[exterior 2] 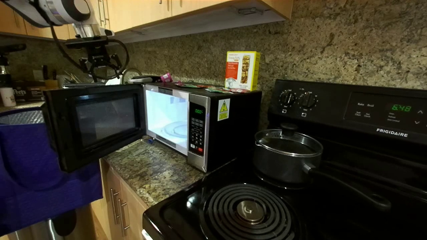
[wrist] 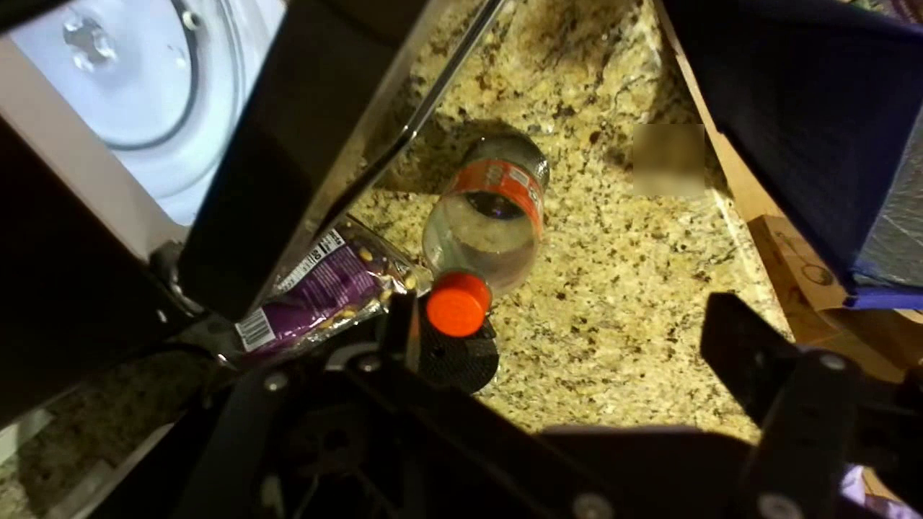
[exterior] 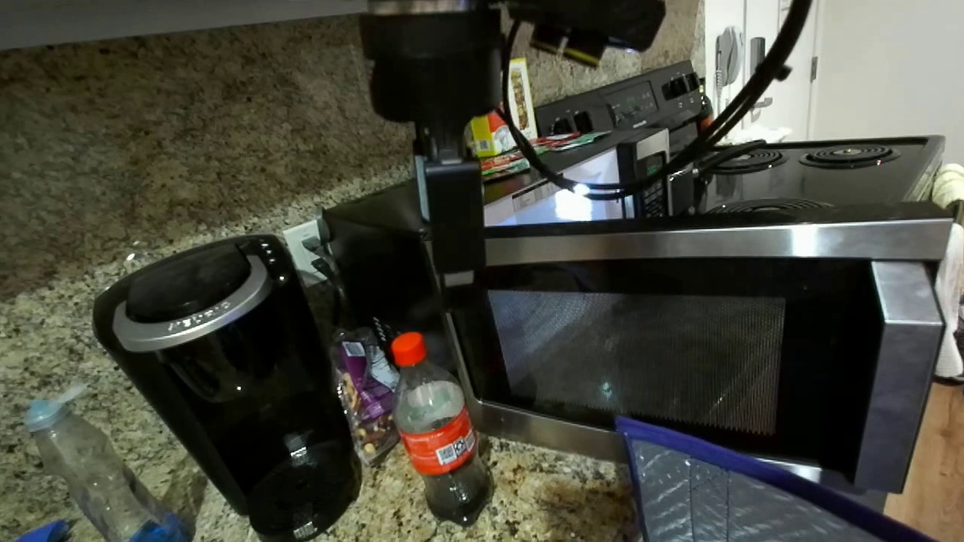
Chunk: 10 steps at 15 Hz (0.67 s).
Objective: Open the coffee maker and place the bottle inside the blue bag
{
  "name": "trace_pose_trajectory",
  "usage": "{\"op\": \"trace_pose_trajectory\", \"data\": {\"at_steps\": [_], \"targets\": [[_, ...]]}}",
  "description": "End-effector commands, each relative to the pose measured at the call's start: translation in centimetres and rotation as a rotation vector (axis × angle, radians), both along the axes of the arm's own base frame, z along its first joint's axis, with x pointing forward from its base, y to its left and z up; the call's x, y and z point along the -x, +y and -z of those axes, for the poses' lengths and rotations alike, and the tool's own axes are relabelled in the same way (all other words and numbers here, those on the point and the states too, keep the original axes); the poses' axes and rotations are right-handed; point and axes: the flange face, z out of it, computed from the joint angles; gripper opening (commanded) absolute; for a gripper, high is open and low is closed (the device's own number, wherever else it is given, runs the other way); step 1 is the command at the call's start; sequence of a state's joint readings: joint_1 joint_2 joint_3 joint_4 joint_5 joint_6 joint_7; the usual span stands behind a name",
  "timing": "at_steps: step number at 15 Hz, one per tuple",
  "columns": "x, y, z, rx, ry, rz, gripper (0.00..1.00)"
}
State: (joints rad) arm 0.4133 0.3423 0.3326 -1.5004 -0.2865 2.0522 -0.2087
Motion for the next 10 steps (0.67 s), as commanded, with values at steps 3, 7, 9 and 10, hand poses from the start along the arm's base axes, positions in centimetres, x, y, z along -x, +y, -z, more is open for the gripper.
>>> {"op": "trace_pose_trajectory", "data": {"at_steps": [3, 7, 9, 10], "targets": [[-0.8, 0.1, 0.0, -0.002, -0.002, -0.012, 1.00], [-1.8, 4.5, 3.8, -0.015, 0.003, -0.218, 1.00], [-2.2, 7.3, 6.0, -0.017, -0.020, -0.318, 1.00], [-2.1, 8.8, 6.5, -0.008, -0.056, -0.362, 1.00]]}}
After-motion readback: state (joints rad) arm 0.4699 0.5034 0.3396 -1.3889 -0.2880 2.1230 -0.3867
